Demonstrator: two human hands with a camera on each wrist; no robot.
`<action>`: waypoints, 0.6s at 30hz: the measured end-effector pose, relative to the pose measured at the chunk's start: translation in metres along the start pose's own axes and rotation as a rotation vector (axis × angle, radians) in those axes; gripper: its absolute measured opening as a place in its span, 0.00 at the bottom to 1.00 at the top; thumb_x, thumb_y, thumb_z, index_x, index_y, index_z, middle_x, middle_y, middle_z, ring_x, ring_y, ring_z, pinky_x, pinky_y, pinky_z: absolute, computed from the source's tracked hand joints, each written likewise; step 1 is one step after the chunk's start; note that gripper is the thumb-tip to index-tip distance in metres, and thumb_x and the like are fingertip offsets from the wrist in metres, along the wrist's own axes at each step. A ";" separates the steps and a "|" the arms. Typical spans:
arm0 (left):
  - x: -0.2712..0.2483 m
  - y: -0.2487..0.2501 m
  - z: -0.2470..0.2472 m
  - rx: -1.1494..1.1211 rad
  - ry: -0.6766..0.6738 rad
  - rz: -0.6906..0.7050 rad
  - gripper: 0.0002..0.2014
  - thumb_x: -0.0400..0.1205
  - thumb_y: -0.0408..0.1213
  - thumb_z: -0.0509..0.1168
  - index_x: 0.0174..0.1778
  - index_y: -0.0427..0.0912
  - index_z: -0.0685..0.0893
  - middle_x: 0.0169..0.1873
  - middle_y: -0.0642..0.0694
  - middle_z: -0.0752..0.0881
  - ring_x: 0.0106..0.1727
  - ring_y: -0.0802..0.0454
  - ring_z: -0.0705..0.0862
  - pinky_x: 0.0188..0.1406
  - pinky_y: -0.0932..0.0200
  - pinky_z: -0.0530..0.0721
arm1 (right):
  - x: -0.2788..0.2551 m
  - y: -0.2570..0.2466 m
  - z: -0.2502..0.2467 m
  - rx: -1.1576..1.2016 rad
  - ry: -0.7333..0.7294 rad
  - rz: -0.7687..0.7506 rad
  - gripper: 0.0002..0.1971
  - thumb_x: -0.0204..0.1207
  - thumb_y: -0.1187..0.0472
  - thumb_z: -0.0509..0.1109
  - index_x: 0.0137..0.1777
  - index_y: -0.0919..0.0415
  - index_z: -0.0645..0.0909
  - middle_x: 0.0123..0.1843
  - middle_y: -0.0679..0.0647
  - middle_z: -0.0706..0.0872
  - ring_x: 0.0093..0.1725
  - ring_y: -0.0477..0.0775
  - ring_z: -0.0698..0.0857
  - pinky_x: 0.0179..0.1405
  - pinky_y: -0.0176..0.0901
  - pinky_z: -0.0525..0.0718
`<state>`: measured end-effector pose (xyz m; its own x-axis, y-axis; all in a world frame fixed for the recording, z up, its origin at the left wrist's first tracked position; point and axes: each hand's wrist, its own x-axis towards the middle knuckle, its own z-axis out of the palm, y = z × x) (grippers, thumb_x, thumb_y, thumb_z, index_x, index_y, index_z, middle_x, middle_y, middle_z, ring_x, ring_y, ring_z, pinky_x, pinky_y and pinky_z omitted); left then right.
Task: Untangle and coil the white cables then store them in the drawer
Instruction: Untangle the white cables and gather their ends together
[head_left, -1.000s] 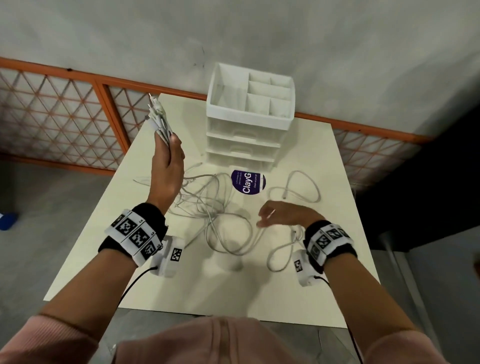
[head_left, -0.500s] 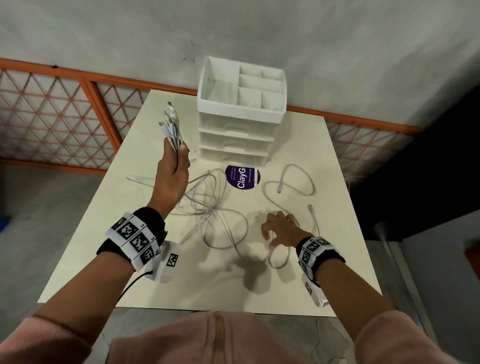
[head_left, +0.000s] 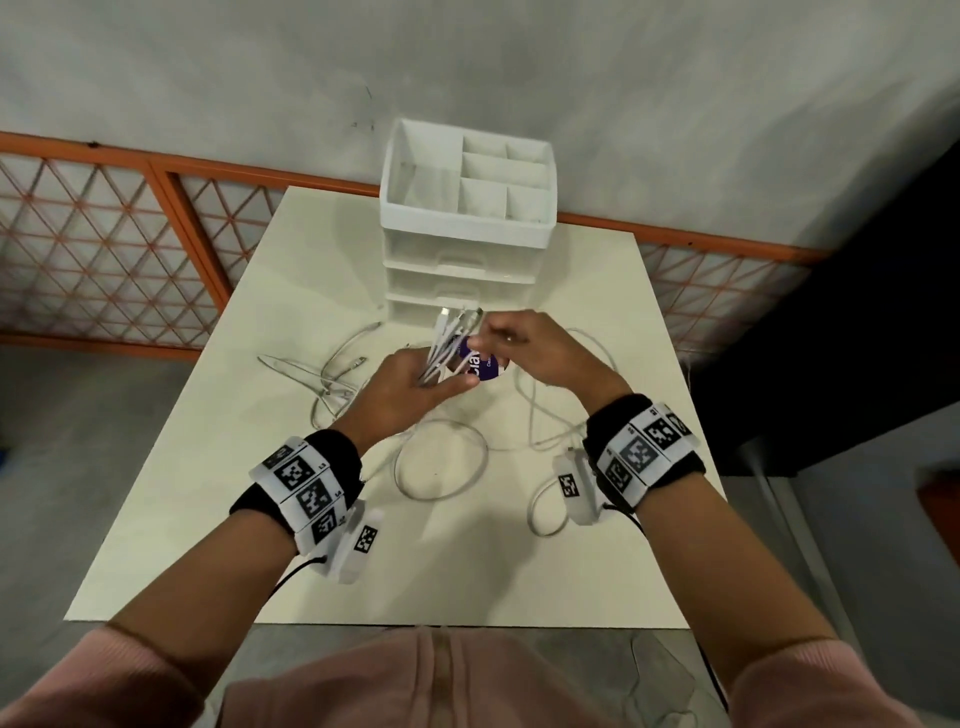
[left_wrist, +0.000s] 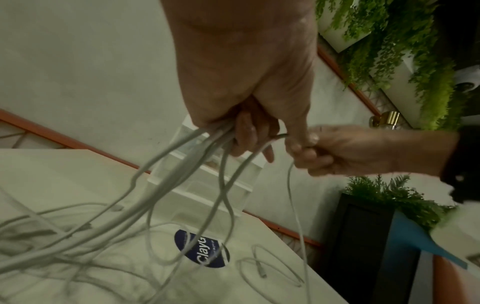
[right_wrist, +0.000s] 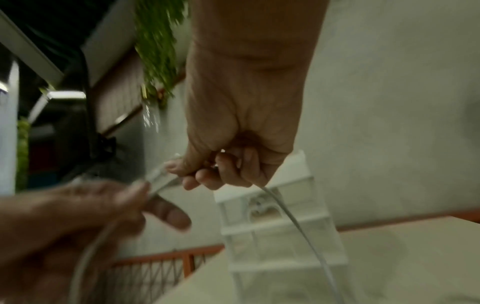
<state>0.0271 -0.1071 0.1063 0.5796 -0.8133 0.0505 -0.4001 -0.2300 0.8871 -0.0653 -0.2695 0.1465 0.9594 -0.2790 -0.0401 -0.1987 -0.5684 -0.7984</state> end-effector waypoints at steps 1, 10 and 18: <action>0.001 0.001 0.001 -0.005 0.010 0.019 0.12 0.79 0.45 0.70 0.37 0.39 0.86 0.17 0.55 0.72 0.19 0.61 0.70 0.23 0.68 0.67 | 0.003 -0.007 -0.003 0.004 -0.002 -0.009 0.13 0.78 0.55 0.69 0.31 0.49 0.78 0.26 0.40 0.82 0.28 0.35 0.78 0.35 0.30 0.75; 0.001 0.005 -0.040 -0.021 0.624 0.011 0.16 0.85 0.46 0.61 0.35 0.42 0.82 0.19 0.56 0.72 0.20 0.62 0.72 0.28 0.61 0.71 | -0.013 0.078 0.005 -0.075 -0.017 0.267 0.13 0.79 0.59 0.68 0.33 0.52 0.74 0.36 0.49 0.80 0.27 0.42 0.78 0.24 0.26 0.74; -0.001 -0.002 -0.044 -0.015 0.801 -0.035 0.18 0.83 0.50 0.62 0.36 0.40 0.84 0.18 0.52 0.72 0.18 0.61 0.73 0.23 0.71 0.68 | -0.033 0.118 0.026 0.072 0.190 0.317 0.14 0.73 0.58 0.75 0.57 0.62 0.83 0.58 0.54 0.80 0.58 0.50 0.80 0.61 0.39 0.76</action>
<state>0.0588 -0.0820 0.1243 0.9272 -0.1735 0.3318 -0.3663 -0.2367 0.8999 -0.1151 -0.3072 0.0381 0.7969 -0.5751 -0.1851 -0.4589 -0.3769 -0.8046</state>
